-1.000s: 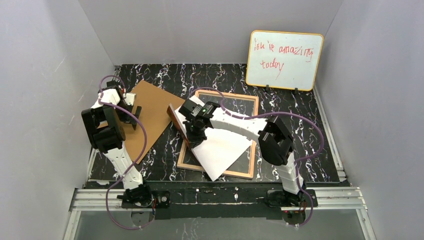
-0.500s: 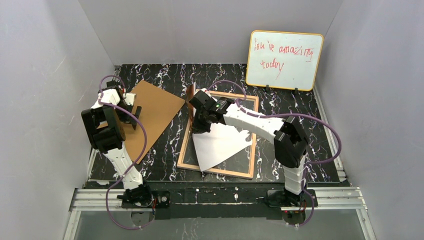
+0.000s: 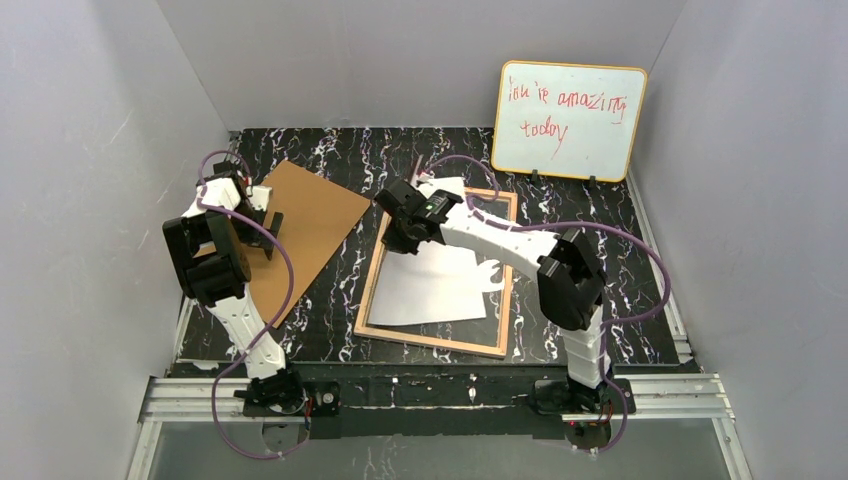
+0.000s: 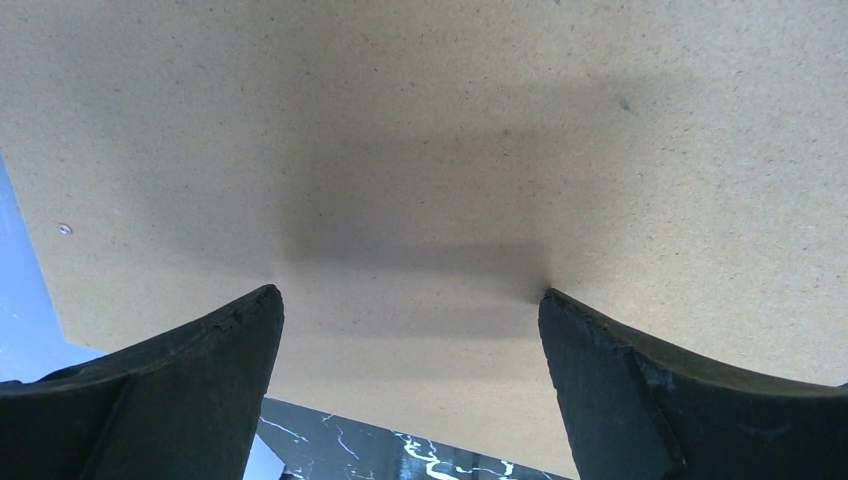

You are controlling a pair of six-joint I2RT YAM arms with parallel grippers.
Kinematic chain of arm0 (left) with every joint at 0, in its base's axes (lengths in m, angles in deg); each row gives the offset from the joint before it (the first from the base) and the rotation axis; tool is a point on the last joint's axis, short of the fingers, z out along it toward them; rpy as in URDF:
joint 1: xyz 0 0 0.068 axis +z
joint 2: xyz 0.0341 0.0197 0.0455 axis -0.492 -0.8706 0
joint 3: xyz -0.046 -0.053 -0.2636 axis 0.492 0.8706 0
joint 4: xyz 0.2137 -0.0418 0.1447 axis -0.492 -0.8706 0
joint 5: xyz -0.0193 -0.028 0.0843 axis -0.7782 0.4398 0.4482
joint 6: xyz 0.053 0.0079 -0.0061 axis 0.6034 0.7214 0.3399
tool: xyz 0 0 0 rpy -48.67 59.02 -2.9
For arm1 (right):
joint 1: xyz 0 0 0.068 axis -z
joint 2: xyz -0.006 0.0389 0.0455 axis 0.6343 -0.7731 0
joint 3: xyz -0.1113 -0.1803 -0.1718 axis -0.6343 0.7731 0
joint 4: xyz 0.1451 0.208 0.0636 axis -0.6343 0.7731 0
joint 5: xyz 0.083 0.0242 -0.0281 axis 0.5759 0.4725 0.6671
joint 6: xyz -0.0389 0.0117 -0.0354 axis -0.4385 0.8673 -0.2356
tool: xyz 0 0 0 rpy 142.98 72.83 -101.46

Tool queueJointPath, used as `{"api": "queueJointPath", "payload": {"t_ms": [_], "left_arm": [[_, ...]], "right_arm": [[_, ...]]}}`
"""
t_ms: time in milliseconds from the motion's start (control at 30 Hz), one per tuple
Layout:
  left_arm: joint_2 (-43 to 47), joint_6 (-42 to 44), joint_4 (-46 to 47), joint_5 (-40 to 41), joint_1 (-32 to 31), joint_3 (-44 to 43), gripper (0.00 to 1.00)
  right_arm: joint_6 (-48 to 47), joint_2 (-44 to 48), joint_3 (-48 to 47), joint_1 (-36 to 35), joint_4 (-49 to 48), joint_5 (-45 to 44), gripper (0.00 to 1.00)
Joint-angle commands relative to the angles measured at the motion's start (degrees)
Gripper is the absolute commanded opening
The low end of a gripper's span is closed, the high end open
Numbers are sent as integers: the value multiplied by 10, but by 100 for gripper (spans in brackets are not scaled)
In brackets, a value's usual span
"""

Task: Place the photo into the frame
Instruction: Turn over the photo from the photo frame.

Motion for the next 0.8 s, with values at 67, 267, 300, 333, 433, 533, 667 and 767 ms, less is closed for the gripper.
{"api": "queueJointPath", "payload": {"t_ms": [67,267,300,333,433,533,667,767], "left_arm": [[29,6,-10,1,-1,6,98],[32,8,-11,1,0,8,98],[32,9,-11,1,0,7,98],[32,9,-11,0,0,7,98],[32,11,-13,1,0,4,98],[31,12,-13,2,0,3,98],[30,11,-12,0,0,3,98],[31,14,-12,1,0,4,98]], "right_arm": [[52,68,78,35,8,-52,1],[78,78,101,48,6,-66,1],[88,76,101,51,6,-65,1],[93,76,101,53,4,-63,1],[95,66,93,58,-2,-55,1],[106,56,83,59,-3,-45,1],[110,51,68,57,-3,-20,1],[116,65,78,54,4,-10,1]]}}
